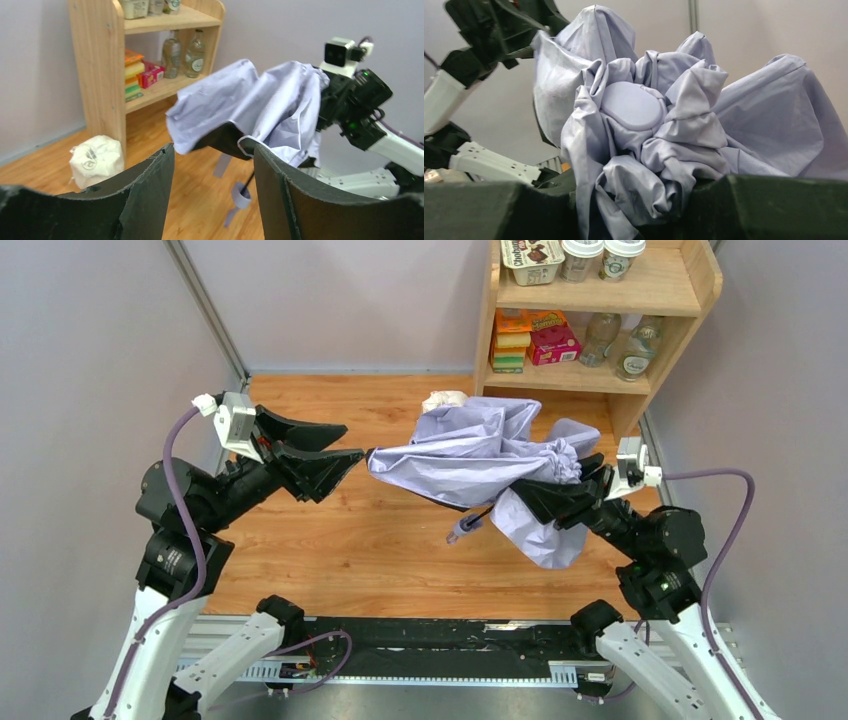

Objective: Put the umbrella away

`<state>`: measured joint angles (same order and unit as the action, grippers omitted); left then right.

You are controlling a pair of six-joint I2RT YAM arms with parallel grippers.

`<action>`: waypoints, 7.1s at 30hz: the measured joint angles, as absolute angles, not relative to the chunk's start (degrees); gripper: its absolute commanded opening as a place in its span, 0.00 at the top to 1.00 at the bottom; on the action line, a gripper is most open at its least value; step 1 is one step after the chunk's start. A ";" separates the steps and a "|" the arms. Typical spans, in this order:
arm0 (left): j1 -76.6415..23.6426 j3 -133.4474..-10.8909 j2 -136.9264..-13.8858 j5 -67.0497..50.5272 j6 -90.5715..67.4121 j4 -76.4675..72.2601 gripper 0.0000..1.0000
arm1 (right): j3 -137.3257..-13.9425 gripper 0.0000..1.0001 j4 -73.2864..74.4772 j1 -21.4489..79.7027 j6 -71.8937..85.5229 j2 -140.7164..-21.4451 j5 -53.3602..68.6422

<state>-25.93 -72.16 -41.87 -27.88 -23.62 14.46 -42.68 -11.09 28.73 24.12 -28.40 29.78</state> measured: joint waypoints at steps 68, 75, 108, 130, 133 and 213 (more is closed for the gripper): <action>-25.85 -42.59 -0.60 -4.60 -58.46 53.78 0.48 | -94.76 1.00 62.83 60.05 -34.65 -123.17 12.16; -25.85 -27.16 -0.49 -14.31 -66.15 44.75 0.44 | -92.64 1.00 62.48 54.72 -32.16 -123.48 27.27; -28.01 -7.64 -38.35 -19.46 -82.52 -2.00 0.28 | -77.01 1.00 41.78 49.39 -17.10 -117.47 44.97; -33.80 -18.61 -69.41 -18.20 -85.41 -5.85 0.50 | -78.43 1.00 41.76 48.10 -17.15 -118.15 45.06; -34.44 -18.22 -70.81 -17.26 -85.38 -10.70 0.74 | -78.39 1.00 41.71 47.48 -17.17 -118.15 45.19; -12.71 -24.53 -43.05 -20.38 -63.37 15.88 0.24 | -64.20 1.00 4.93 45.76 3.16 -114.26 44.47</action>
<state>-12.71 -24.53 -43.05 -20.38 -63.37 15.88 -64.20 4.93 45.76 3.16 -114.26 44.47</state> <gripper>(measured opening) 0.758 0.361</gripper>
